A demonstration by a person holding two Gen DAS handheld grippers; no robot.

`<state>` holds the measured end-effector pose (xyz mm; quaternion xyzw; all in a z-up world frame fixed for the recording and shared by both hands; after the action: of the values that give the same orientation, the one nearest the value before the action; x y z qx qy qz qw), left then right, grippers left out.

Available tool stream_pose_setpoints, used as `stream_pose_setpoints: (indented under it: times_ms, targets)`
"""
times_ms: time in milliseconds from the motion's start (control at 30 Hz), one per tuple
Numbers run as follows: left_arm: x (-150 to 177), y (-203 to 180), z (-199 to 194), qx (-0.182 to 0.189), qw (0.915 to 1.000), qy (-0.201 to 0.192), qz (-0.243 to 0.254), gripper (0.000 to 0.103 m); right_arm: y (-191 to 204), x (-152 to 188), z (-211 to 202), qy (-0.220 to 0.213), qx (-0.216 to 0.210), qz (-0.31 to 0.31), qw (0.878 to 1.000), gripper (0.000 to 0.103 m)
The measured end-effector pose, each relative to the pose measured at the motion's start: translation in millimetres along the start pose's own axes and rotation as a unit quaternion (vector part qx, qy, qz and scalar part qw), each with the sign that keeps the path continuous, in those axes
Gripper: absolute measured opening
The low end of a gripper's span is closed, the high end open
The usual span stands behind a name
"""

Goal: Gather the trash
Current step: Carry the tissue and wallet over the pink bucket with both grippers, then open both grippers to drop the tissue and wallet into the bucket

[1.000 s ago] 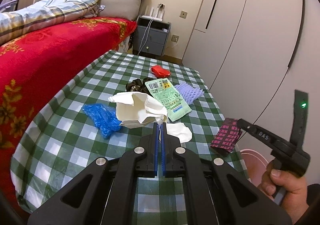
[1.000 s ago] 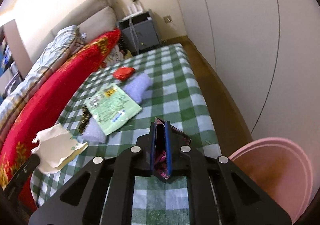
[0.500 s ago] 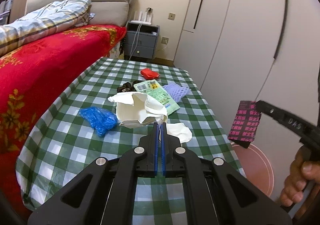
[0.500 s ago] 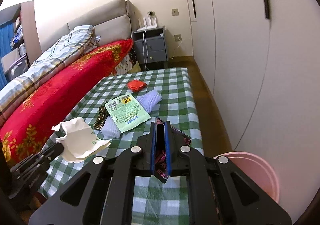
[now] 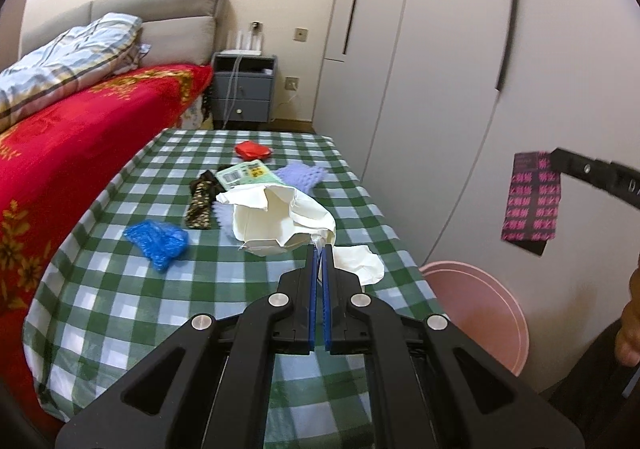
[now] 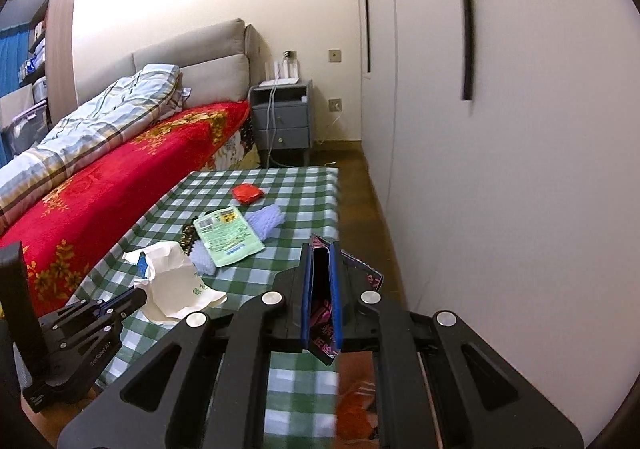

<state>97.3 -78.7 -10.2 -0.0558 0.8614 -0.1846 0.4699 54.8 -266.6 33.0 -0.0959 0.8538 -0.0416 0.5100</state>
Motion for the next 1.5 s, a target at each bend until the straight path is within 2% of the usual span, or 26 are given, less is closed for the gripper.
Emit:
stream_pose_setpoints:
  times_ms: [200, 433, 800, 1267, 1333, 1367, 1433, 1467, 1500]
  targets:
    - [10.8, -22.3, 1.3, 0.015, 0.9996, 0.007, 0.023, 0.002, -37.4, 14.2, -12.5, 0.009, 0.034, 0.012, 0.999, 0.009]
    - [25.2, -52.2, 8.9, 0.033, 0.9982, 0.021, 0.045, 0.002, -71.6, 32.6, -7.2, 0.026, 0.054, 0.061, 0.996, 0.009]
    - [53.3, -112.2, 39.6, 0.075, 0.993, 0.055, 0.072, 0.002, -92.2, 43.0, 20.6, 0.056, 0.068, 0.096, 0.991, 0.009]
    - [90.5, -148.6, 85.2, 0.107, 0.983, 0.117, 0.093, 0.002, -99.8, 50.9, 57.6, 0.089, 0.073, 0.109, 0.987, 0.01]
    - [99.0, -152.6, 91.3, 0.12, 0.9782, 0.141, 0.095, 0.003, -100.3, 53.0, 61.9, 0.096, 0.075, 0.111, 0.986, 0.013]
    - [104.5, -153.8, 95.2, 0.123, 0.9751, 0.156, 0.099, 0.007, -101.0, 53.9, 63.4, 0.099, 0.077, 0.112, 0.986, 0.014]
    - [111.2, -151.5, 98.0, 0.118, 0.9735, 0.167, 0.101, 0.017, -102.9, 55.3, 65.3, 0.101, 0.077, 0.119, 0.985, 0.026]
    - [111.4, -149.4, 98.4, 0.118, 0.9736, 0.17, 0.097, 0.018, -103.9, 55.8, 65.7, 0.101, 0.08, 0.122, 0.984, 0.035]
    - [110.8, -145.9, 98.9, 0.117, 0.974, 0.173, 0.088, 0.018, -104.8, 56.2, 65.8, 0.101, 0.081, 0.124, 0.984, 0.039]
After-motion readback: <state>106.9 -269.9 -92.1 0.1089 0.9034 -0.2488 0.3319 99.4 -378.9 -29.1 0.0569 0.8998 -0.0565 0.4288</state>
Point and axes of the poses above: each gripper's, at about its wrist camera, not at the fingertips, and z roughly the way its jaws point, y to its left, x to its underside, the point moved 6 cm from there along z, roughly the way its jaws point, and after that the axes turned 14 degrees about -z, right-handed, at the moved point
